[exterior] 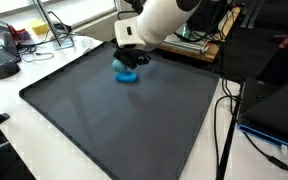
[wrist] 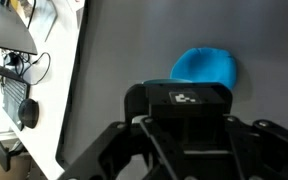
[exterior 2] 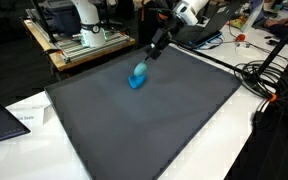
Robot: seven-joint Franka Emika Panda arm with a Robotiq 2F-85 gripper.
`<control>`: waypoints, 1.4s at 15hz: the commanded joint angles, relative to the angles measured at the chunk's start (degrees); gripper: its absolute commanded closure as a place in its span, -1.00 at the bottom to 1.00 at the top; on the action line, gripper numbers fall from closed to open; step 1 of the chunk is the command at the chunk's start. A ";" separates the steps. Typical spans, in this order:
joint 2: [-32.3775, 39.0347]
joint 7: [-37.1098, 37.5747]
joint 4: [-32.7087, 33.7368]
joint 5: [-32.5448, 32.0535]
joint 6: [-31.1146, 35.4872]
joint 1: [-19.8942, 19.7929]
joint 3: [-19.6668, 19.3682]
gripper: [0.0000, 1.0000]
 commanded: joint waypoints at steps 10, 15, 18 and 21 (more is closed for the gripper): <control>6.75 -29.01 19.54 13.90 -6.51 -3.71 -4.12 0.57; 11.78 -37.35 28.60 20.17 -10.35 -6.50 -4.52 0.57; 14.38 -41.29 32.51 25.33 -12.71 -9.31 -4.49 0.57; 15.46 -45.89 33.96 31.53 -12.79 -13.49 -3.82 0.57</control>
